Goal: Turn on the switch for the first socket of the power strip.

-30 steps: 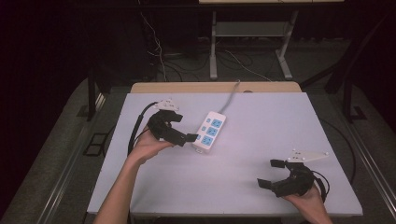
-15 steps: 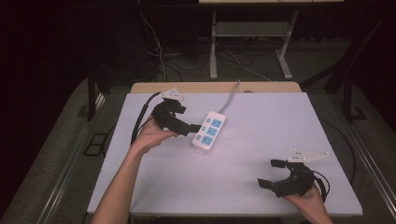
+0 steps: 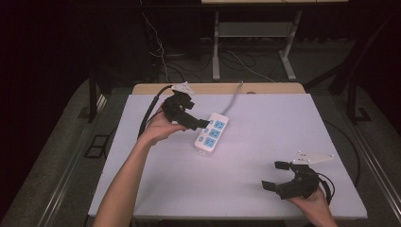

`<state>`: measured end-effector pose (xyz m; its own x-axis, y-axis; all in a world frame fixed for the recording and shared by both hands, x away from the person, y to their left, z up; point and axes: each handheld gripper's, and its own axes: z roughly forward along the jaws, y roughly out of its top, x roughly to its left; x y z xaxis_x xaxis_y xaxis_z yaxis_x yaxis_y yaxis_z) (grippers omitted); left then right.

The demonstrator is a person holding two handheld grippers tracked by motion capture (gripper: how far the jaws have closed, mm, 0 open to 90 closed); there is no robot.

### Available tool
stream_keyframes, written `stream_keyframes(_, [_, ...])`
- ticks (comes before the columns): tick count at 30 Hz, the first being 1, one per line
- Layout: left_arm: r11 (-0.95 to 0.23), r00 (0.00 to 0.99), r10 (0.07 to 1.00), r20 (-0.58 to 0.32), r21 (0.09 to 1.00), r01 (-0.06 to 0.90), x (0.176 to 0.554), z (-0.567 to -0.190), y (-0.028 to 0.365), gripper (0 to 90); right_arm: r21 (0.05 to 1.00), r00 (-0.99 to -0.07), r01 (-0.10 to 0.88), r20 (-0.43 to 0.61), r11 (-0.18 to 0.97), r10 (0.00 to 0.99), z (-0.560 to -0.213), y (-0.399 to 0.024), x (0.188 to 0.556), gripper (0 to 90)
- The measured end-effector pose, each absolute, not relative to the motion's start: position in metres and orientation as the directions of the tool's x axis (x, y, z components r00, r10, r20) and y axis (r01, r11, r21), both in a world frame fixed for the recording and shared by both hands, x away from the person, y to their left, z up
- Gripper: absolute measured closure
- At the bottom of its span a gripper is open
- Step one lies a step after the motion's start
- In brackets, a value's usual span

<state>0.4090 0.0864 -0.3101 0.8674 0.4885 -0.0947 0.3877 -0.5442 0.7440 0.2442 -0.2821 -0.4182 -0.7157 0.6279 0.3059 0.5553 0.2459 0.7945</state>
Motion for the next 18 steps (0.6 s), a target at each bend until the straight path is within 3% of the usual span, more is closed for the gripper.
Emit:
stream_keyframes(11, [-0.574, 0.873, 0.482, -0.067, 0.729, 0.373, 0.429, -0.306, 0.066, 6.9, 0.795, -0.715, 0.555, 0.306, 0.245, 0.628, -0.418, -0.282, 0.244, 0.4])
stream_keyframes(18, [-0.580, 0.869, 0.489, -0.071, 0.718, 0.385, 0.439, -0.314, 0.058, 15.3, 0.796, -0.717, 0.555, 0.308, 0.243, 0.626, -0.417, -0.283, 0.244, 0.4])
